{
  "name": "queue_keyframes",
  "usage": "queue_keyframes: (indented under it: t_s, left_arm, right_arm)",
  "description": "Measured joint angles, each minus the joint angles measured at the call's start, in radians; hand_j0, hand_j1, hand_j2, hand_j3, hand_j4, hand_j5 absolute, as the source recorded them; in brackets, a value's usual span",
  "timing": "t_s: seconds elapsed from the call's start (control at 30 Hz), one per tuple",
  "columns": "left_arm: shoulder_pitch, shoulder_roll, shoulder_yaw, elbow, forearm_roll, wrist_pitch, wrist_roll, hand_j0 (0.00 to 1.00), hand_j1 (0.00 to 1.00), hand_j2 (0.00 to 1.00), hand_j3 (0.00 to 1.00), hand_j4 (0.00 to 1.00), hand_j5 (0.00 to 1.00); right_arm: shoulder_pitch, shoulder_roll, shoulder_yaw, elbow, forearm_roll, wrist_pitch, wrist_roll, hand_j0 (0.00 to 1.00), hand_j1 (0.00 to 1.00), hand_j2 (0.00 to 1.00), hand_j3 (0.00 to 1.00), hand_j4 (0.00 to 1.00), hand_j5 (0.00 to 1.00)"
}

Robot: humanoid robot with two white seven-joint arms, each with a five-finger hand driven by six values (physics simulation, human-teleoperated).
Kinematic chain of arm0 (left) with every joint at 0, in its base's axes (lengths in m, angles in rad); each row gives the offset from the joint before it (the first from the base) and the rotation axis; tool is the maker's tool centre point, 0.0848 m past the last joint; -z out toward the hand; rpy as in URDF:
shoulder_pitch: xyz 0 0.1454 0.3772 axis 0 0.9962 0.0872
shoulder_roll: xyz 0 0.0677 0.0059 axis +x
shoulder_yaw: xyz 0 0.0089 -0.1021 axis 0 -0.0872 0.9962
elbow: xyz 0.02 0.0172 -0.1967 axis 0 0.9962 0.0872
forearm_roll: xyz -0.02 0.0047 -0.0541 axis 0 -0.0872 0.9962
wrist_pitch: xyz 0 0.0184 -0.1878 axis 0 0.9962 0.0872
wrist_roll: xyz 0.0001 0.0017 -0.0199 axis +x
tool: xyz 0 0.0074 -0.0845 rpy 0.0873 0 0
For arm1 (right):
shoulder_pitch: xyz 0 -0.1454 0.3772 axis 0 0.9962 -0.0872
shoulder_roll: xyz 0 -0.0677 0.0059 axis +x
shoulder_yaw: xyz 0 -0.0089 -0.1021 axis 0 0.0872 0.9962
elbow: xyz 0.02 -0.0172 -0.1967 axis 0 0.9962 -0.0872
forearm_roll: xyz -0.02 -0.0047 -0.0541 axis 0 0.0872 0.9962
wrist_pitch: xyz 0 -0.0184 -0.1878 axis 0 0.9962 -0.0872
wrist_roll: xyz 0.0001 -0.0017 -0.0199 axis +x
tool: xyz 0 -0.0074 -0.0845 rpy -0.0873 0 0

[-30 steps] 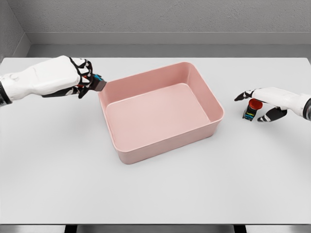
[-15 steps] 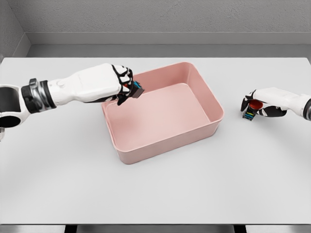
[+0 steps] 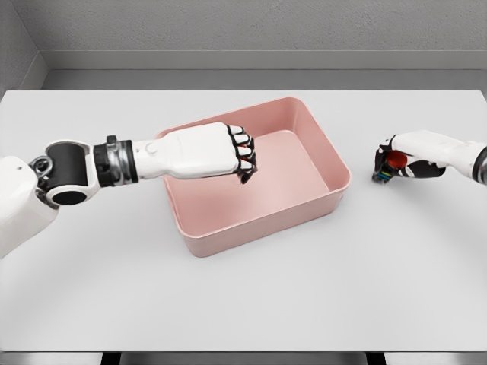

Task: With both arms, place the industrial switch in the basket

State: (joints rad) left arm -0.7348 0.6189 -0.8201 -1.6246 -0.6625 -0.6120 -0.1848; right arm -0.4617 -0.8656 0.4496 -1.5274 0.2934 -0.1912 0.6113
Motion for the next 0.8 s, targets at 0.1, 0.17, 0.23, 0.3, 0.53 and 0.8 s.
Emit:
queue_keyframes:
  t_s: [0.1, 0.17, 0.23, 0.3, 0.53, 0.8]
  left_arm:
    - [0.0, -0.002, -0.001, 0.0, -0.003, 0.0, 0.0, 0.88, 0.88, 0.88, 0.88, 0.88, 0.88]
    - [0.0, -0.002, -0.001, 0.0, -0.005, 0.0, 0.0, 0.92, 0.92, 0.92, 0.92, 0.92, 0.92]
    - [-0.002, -0.002, -0.004, 0.0, -0.005, 0.0, 0.0, 0.97, 0.97, 0.97, 0.97, 0.97, 0.97]
    - [-0.002, -0.003, -0.007, 0.0, -0.006, 0.0, 0.0, 1.0, 1.0, 1.0, 1.0, 1.0, 1.0]
    - [-0.002, -0.009, -0.015, 0.0, -0.006, 0.0, 0.0, 1.0, 1.0, 1.0, 1.0, 1.0, 1.0]
    - [-0.014, -0.011, -0.018, 0.0, -0.054, 0.0, -0.001, 1.0, 1.0, 1.0, 1.0, 1.0, 1.0]
  right_arm:
    - [-0.015, -0.003, -0.003, -0.006, -0.002, 0.001, 0.0, 0.42, 0.42, 0.42, 0.42, 0.42, 0.42]
    - [-0.023, -0.004, -0.004, -0.008, -0.003, 0.001, 0.0, 0.42, 0.42, 0.42, 0.42, 0.42, 0.42]
    - [-0.035, -0.005, -0.005, -0.009, -0.004, 0.001, 0.0, 0.42, 0.42, 0.42, 0.42, 0.42, 0.42]
    - [-0.044, -0.005, -0.005, -0.011, -0.006, 0.001, 0.0, 0.42, 0.42, 0.42, 0.42, 0.42, 0.42]
    - [-0.043, -0.006, -0.022, -0.052, -0.01, 0.003, 0.0, 0.42, 0.42, 0.42, 0.42, 0.42, 0.42]
    - [-0.061, -0.008, -0.032, -0.08, -0.012, 0.003, 0.0, 0.42, 0.42, 0.42, 0.42, 0.42, 0.42]
